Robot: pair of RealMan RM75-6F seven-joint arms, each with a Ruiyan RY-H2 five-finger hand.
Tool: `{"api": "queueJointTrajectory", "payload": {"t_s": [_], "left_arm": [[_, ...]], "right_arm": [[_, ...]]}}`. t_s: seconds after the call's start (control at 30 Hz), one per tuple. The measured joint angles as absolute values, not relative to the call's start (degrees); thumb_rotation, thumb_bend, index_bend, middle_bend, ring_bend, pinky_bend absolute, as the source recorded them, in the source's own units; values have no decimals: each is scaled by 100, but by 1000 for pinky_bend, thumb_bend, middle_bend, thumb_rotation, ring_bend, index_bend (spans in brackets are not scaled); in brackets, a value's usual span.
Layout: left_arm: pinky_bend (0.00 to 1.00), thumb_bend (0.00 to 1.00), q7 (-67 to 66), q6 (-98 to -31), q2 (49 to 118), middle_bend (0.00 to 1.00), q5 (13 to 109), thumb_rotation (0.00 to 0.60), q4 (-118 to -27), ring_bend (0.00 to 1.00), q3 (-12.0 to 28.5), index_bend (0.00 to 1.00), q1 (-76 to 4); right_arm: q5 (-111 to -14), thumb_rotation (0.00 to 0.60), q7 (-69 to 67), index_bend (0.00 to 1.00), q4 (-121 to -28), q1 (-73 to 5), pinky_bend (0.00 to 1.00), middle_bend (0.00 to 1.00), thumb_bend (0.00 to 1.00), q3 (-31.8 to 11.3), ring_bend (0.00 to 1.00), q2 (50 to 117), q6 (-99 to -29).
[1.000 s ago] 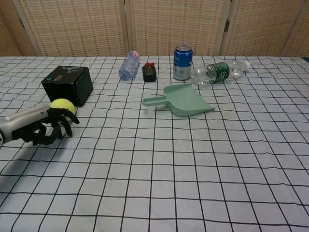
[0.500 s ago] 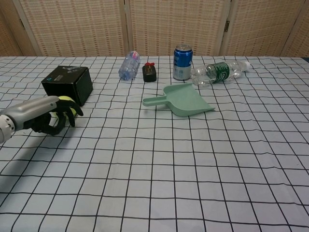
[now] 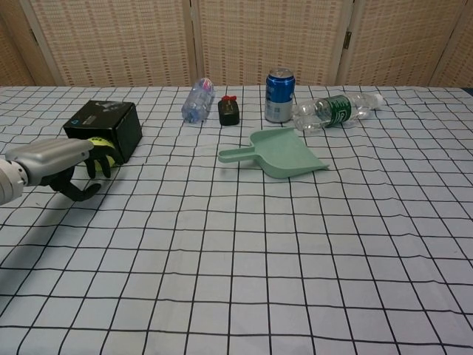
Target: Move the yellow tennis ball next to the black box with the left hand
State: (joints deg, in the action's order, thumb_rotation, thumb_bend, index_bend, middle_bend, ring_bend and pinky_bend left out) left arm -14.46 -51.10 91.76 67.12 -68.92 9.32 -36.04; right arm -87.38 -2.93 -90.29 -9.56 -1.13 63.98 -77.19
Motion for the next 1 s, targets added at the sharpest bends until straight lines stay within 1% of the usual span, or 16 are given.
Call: {"api": "queueJointTrajectory", "payload": {"t_s": [0.03, 0.17, 0.23, 0.33, 0.4, 0.57, 0.83, 1.0], "left_arm": [[468, 460, -1461, -5066, 9151, 161, 6660, 600, -6921, 179, 937, 104, -3619], [396, 458, -1582, -4955, 9044, 66, 6510, 600, -7064, 80, 936, 22, -3682], [373, 458, -1611, -4945, 9030, 28, 6493, 600, -7080, 42, 918, 2, -3703], [333, 457, -1619, -4945, 9023, 1, 6465, 600, -7094, 9, 918, 0, -3726], [301, 457, -1623, -4962, 9018, 0, 6455, 600, -7111, 1, 918, 0, -3739], [269, 456, -1662, -4952, 8969, 0, 6413, 600, -7175, 0, 904, 0, -3773], [260, 458, -1741, -4952, 8813, 0, 6354, 600, -7353, 0, 874, 0, -3803], [275, 457, -1758, -4932, 8546, 0, 6344, 600, -7612, 0, 770, 0, -3754]], "right_arm": [[-8735, 600, -293, 21, -9028, -958, 22, 0, 205, -116, 0, 6398, -7716], [-8727, 600, -293, 21, -9024, -962, 22, 0, 205, -118, 0, 6401, -7708], [-8727, 600, -294, 21, -9026, -962, 22, 0, 205, -116, 0, 6401, -7706], [-8725, 600, -302, 21, -9024, -964, 22, 0, 205, -120, 0, 6400, -7708], [-8720, 600, -312, 21, -9025, -964, 22, 0, 205, -123, 0, 6397, -7707], [-8724, 600, -335, 21, -9027, -963, 22, 0, 205, -126, 0, 6389, -7717], [-8744, 600, -348, 21, -9034, -956, 22, 0, 205, -127, 0, 6381, -7748], [-8756, 600, -357, 21, -9040, -953, 22, 0, 205, -121, 0, 6375, -7755]]}}
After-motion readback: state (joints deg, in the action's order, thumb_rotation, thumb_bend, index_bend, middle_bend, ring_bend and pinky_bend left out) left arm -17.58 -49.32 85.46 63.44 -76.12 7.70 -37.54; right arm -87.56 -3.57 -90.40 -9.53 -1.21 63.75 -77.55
